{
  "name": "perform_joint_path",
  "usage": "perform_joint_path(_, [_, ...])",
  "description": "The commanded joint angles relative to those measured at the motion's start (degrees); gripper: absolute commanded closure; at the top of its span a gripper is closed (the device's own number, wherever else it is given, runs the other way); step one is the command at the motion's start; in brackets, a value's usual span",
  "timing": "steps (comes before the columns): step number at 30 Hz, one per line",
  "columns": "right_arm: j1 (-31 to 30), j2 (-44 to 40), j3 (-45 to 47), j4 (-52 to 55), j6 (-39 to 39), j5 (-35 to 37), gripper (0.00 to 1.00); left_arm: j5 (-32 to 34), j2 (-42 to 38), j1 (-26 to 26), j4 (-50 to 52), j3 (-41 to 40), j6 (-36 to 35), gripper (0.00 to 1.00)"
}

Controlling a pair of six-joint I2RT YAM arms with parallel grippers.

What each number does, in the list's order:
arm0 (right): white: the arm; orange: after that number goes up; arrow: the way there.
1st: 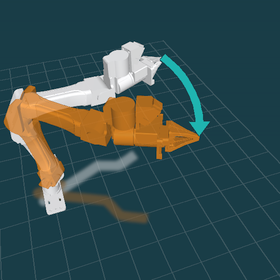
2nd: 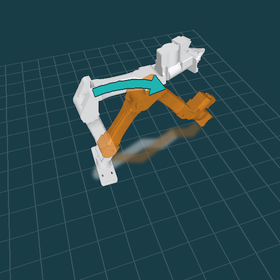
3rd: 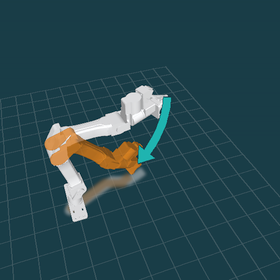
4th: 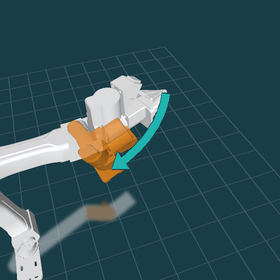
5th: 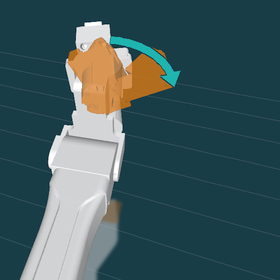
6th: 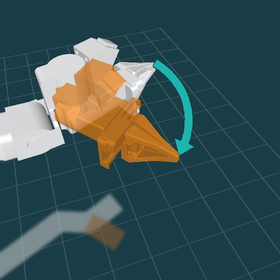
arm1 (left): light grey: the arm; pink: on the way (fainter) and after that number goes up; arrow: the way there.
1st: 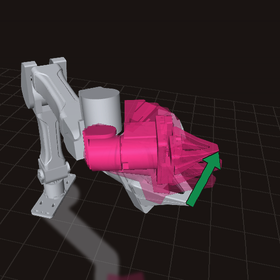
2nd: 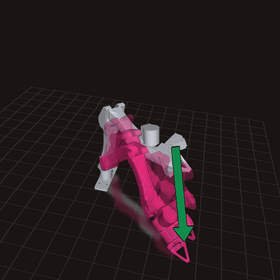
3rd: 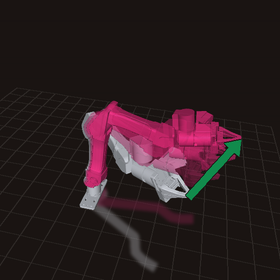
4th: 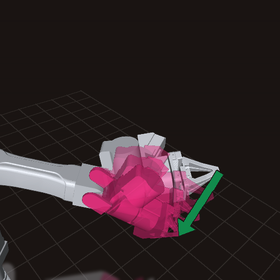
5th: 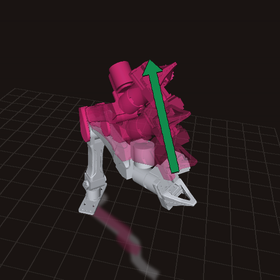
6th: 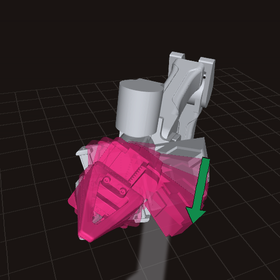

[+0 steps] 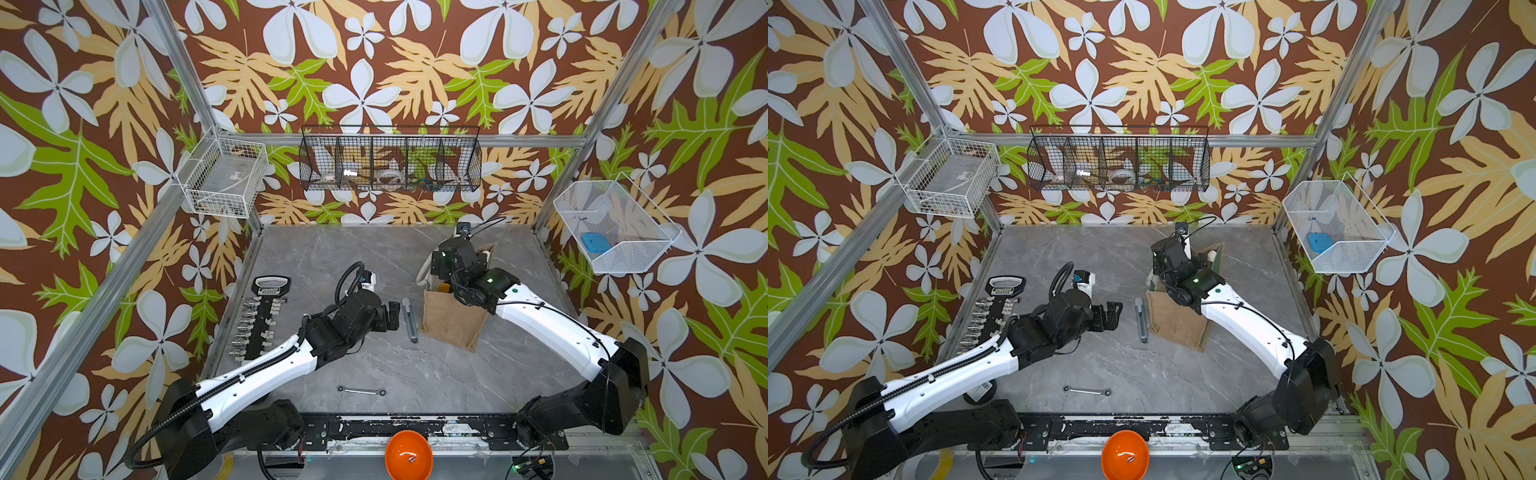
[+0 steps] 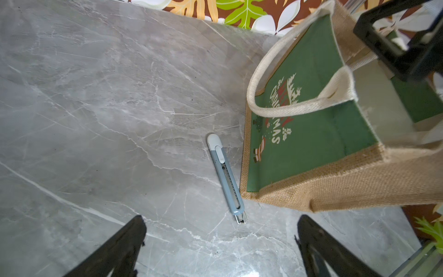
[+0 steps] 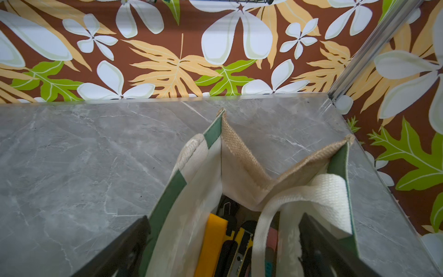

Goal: Place the art knife into the pouch
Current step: Place the utility knife in the pouch.

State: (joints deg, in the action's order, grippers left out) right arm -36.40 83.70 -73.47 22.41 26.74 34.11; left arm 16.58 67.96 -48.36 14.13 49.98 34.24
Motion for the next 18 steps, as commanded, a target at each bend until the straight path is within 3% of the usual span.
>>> perform_joint_path(1, [0.0, -2.4, 0.7, -0.7, -0.2, -2.4, 0.02, -0.6, 1.9, 1.2, -1.1, 1.1, -2.2, 0.0])
perform_joint_path(9, [0.0, -12.2, 4.7, -0.2, -1.5, -11.4, 0.01, -7.1, 6.9, 4.6, -7.7, -0.9, -1.4, 0.0])
perform_joint_path(18, [0.0, -26.0, 11.8, 1.5, -3.3, -22.6, 0.02, -10.3, 16.8, 6.9, -8.6, 2.8, -3.3, 0.0])
